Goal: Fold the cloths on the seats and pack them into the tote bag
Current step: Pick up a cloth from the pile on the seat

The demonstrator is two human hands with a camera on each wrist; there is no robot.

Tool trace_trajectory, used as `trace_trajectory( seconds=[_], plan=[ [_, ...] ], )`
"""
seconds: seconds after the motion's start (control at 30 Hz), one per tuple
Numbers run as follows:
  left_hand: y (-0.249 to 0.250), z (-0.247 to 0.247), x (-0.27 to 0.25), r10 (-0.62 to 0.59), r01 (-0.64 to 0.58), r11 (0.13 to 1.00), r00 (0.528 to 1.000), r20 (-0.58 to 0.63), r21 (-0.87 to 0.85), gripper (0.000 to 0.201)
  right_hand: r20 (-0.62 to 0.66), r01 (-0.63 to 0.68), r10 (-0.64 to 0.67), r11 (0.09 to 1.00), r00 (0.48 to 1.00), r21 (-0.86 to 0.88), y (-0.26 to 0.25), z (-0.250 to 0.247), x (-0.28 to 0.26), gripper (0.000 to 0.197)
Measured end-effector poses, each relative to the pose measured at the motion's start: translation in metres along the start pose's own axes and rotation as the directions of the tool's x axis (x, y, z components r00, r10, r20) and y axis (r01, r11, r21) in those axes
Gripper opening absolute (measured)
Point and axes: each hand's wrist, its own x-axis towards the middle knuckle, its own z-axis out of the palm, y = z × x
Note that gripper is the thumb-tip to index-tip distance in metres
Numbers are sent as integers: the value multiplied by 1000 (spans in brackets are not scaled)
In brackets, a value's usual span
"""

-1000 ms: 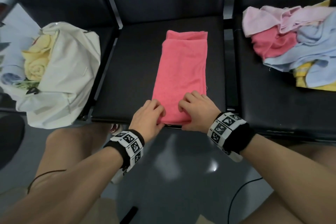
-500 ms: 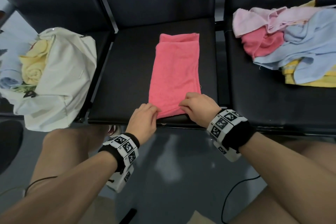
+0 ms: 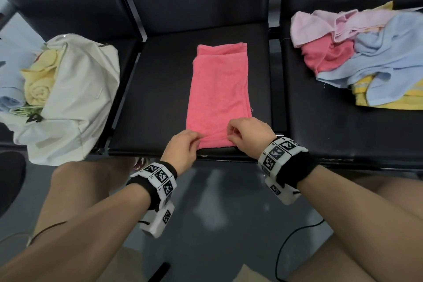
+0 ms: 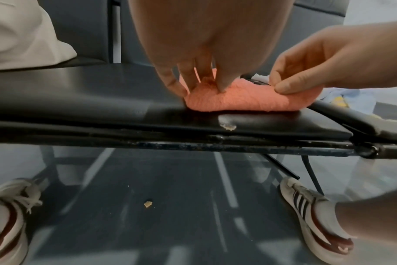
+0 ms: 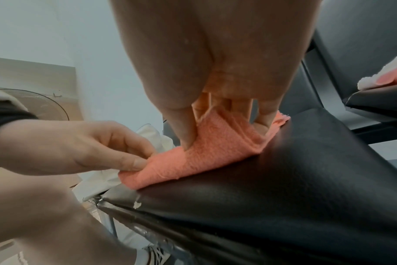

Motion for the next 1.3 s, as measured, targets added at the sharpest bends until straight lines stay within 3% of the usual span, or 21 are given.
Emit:
trace_trajectory(
  seconds=[0.1,0.2,0.27,0.4,0.5,0.57,0.67,0.73,0.93,1.03,1.17,1.3],
  plan=[
    [4,3,4,-26,24,998,999,-45,-53,18,-39,36,-37,999,999,-36,1,4,1,8],
    [4,0,10,-170,152,979,977,-126,-138,8,-121,97,-107,992,987,-86,2,7,4,8],
    [1,-1,13,-211,195,973,968,-133,-127,4,-110,120,-136,983,985,-142,1,9,7,11],
    [-2,4,13,-134,133,991,985,-110,-17,7,-27,130,-137,973,990,-191,1,8,7,22],
    [3,5,14,-87,103,992,978,-189,75,6,18,153,-153,963,988,-222,2,6,5,30],
    [10,5,13,18,17,989,972,-234,146,13,26,167,-166,956,986,-240,2,7,4,28],
    [27,8,7,214,-170,956,962,-170,240,13,0,161,-165,960,986,-228,3,8,3,26],
    [32,12,3,240,-203,937,966,-100,286,19,18,147,-147,964,989,-221,2,8,3,28],
    [28,22,3,223,-180,935,968,-113,305,10,57,114,-105,975,993,-191,1,11,6,32],
    [31,21,5,195,-153,942,974,-118,298,11,-18,104,-108,983,994,-151,0,12,5,26],
    [33,17,12,96,-96,951,995,14,294,27,-144,162,-173,983,974,-85,2,12,3,19],
    [31,15,18,0,-21,981,994,113,191,35,-67,219,-230,966,971,-140,3,9,2,23]
  ],
)
